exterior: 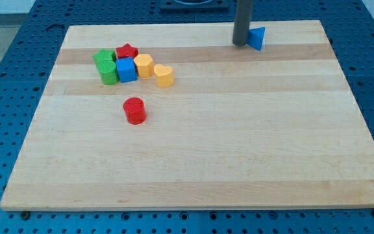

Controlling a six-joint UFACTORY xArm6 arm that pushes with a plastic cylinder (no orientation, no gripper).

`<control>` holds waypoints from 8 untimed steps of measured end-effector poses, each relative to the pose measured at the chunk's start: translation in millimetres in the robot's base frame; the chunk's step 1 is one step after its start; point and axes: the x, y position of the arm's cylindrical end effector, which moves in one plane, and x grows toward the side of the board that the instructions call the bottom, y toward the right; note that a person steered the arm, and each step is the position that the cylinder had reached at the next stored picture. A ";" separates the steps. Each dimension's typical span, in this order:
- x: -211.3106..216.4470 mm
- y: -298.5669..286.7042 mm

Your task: Slide the blue triangle to the top right side of the board

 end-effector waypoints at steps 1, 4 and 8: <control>11.4 14.4; 14.9 29.8; -13.3 30.9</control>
